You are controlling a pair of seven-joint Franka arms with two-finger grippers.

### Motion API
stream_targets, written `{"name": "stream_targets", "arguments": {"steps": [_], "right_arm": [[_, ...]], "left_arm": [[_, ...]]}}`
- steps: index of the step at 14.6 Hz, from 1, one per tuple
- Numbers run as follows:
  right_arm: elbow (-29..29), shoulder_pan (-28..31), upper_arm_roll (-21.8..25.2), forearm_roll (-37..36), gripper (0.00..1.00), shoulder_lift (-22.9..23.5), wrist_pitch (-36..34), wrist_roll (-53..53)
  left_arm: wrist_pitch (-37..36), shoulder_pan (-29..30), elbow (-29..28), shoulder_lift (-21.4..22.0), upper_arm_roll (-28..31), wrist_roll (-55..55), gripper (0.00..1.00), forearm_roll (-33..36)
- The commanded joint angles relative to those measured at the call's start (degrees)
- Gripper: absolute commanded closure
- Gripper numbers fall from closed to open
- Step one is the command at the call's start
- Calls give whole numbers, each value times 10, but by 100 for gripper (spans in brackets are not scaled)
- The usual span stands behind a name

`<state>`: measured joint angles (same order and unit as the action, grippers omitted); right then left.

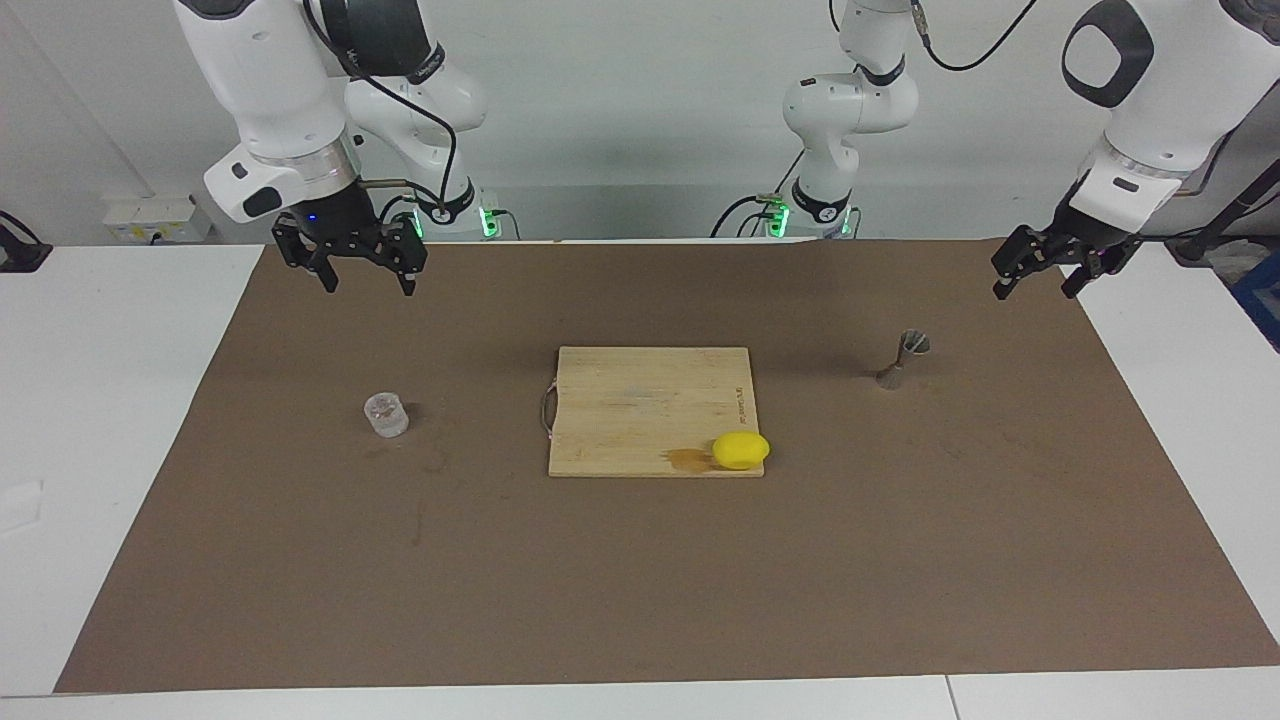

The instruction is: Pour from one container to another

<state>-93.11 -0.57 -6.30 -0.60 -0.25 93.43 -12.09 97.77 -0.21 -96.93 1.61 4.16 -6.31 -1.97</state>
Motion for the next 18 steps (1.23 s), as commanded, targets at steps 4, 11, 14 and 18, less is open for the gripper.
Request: {"name": "stream_targets", "arguments": {"steps": [4, 11, 14, 18], "right_arm": [[-7, 8, -2, 13, 0, -5, 4, 18], [-7, 8, -2, 14, 0, -5, 1, 18], [-7, 9, -1, 14, 0, -5, 0, 17], [-7, 12, -1, 14, 0, -5, 2, 17]], "left_arm": [[6, 1, 7, -6, -2, -3, 0, -7], [14, -1, 6, -6, -2, -3, 0, -7], [16, -1, 3, -6, -2, -4, 0, -8], [29, -2, 3, -6, -2, -5, 0, -7]]}}
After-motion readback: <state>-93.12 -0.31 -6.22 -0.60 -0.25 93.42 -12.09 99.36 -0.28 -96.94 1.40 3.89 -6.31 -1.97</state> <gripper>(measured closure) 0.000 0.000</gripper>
